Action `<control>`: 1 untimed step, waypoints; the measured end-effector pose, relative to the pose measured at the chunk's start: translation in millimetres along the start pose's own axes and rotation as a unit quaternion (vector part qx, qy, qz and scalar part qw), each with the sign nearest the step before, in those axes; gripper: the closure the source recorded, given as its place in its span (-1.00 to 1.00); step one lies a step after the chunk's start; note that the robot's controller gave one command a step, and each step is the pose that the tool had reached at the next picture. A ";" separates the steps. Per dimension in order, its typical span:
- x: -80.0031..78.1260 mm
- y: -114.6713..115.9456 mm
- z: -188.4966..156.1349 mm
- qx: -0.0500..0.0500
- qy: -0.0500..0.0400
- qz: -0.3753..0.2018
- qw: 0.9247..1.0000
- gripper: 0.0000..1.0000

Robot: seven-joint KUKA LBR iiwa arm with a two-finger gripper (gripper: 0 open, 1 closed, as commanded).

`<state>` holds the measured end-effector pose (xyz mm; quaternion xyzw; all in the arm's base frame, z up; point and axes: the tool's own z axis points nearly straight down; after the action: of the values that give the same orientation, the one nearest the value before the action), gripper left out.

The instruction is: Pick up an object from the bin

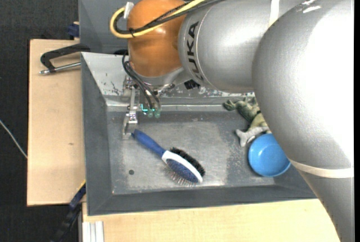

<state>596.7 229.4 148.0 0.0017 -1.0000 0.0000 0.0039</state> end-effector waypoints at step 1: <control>-5.7 -61.2 37.3 -0.001 -0.008 -0.019 1.000 -1.00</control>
Offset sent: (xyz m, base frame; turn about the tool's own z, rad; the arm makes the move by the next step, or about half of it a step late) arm 0.0035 -0.0712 -0.0468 -0.0379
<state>602.3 168.2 110.7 0.0209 -0.9998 -0.0014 -0.0045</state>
